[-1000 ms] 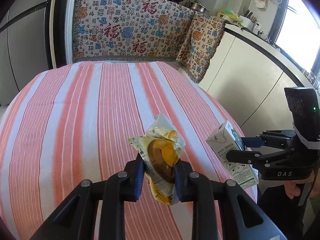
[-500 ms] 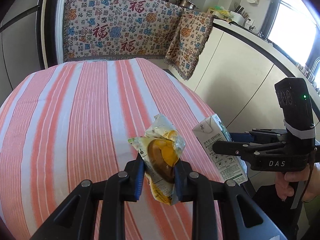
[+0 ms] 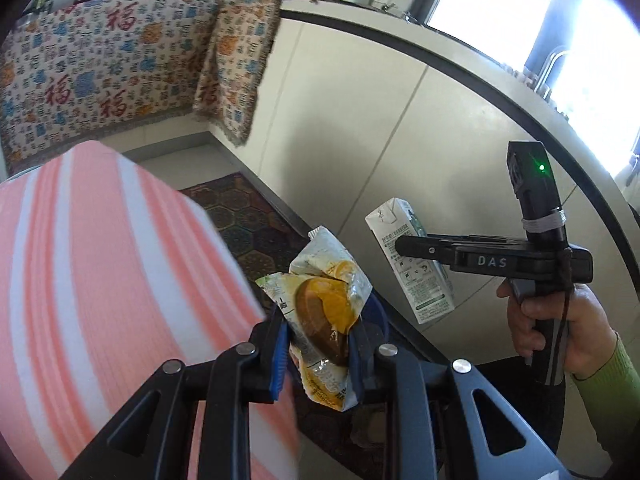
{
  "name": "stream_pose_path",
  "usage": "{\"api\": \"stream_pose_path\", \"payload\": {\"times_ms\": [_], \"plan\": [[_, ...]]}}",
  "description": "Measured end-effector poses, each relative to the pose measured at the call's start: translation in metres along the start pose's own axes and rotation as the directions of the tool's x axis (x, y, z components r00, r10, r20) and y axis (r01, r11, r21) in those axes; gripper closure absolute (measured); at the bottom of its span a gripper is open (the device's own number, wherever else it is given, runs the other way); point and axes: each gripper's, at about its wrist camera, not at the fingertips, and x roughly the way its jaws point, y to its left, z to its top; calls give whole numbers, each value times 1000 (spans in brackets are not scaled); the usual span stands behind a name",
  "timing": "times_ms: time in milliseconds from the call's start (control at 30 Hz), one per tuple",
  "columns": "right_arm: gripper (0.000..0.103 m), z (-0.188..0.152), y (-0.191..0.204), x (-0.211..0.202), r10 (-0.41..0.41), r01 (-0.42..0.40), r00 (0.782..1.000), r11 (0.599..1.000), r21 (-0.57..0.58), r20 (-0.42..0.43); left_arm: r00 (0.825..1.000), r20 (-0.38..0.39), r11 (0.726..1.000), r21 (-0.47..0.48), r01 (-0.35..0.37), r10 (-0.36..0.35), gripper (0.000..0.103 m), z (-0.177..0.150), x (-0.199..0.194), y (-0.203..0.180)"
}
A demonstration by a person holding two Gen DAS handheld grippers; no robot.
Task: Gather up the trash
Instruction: 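Carry carton and packet over the blue wastebasket and open both grippers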
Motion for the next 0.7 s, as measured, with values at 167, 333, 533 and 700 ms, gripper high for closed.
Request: {"api": "stream_pose_path", "payload": {"times_ms": [167,333,533,700], "plan": [[55,-20,-72,36,-55,61,997,990,127,-52,993,-109,999,10,39,-38,78,0,85,-33],[55,-31,-119,85,-54,75,994,972,221,-98,979,-205,999,33,-11,17,78,-3,164,-37],[48,-57,-147,139,-34,63,995,947,315,-96,956,-283,997,19,-74,77,69,-16,247,-20],[24,-77,-169,153,-58,83,995,918,388,-75,963,-247,994,0,-112,108,46,-23,256,-18]]}}
